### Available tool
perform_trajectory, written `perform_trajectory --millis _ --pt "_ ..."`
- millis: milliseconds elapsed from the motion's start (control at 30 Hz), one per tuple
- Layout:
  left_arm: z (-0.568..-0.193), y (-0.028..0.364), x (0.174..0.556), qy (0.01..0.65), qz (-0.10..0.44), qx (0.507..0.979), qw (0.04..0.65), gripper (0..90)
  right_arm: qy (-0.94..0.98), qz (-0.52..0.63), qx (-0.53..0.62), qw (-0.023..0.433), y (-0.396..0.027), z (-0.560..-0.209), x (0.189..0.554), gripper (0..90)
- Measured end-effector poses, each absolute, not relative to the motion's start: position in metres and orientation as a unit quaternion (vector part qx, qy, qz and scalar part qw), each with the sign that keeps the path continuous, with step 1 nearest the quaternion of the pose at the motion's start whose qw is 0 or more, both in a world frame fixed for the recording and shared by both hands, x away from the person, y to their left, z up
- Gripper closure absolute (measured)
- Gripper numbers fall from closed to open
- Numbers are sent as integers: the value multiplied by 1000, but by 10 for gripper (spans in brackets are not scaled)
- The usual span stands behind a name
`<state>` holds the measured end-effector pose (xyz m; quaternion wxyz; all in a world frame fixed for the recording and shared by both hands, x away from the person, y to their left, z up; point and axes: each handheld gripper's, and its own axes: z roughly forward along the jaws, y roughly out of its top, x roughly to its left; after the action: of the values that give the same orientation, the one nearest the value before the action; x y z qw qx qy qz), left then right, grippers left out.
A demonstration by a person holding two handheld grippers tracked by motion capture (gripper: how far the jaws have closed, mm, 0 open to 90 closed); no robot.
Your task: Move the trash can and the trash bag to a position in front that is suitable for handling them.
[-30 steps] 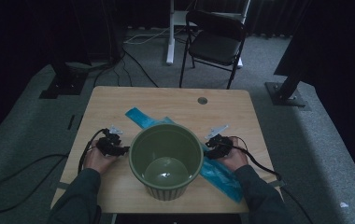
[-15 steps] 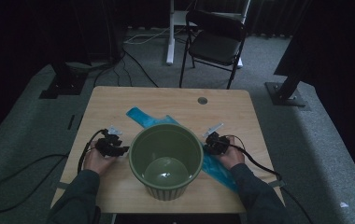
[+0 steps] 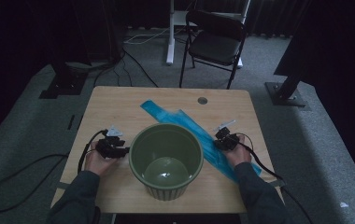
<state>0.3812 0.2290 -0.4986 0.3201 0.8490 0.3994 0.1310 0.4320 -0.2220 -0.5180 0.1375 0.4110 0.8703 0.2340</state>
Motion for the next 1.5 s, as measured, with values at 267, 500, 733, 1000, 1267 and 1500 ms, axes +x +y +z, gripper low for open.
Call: perform_trajectory --millis 267,500,733,1000,1267,1500 --pt "-487 230 362 376 112 852 347 481 880 304 344 122 -213 -481 403 484" --pt "-476 227 336 336 108 862 363 456 895 308 297 129 -205 -467 381 390" --pt "-471 228 311 312 105 870 367 441 908 317 249 111 -200 -457 353 361" --pt "-467 226 285 281 97 878 374 430 920 316 205 102 -187 -455 333 353" --pt "-468 220 285 273 86 881 378 433 923 332 179 78 -181 -455 325 355" --pt "-468 215 288 271 80 877 389 436 921 341 173 72 -179 -453 327 361"
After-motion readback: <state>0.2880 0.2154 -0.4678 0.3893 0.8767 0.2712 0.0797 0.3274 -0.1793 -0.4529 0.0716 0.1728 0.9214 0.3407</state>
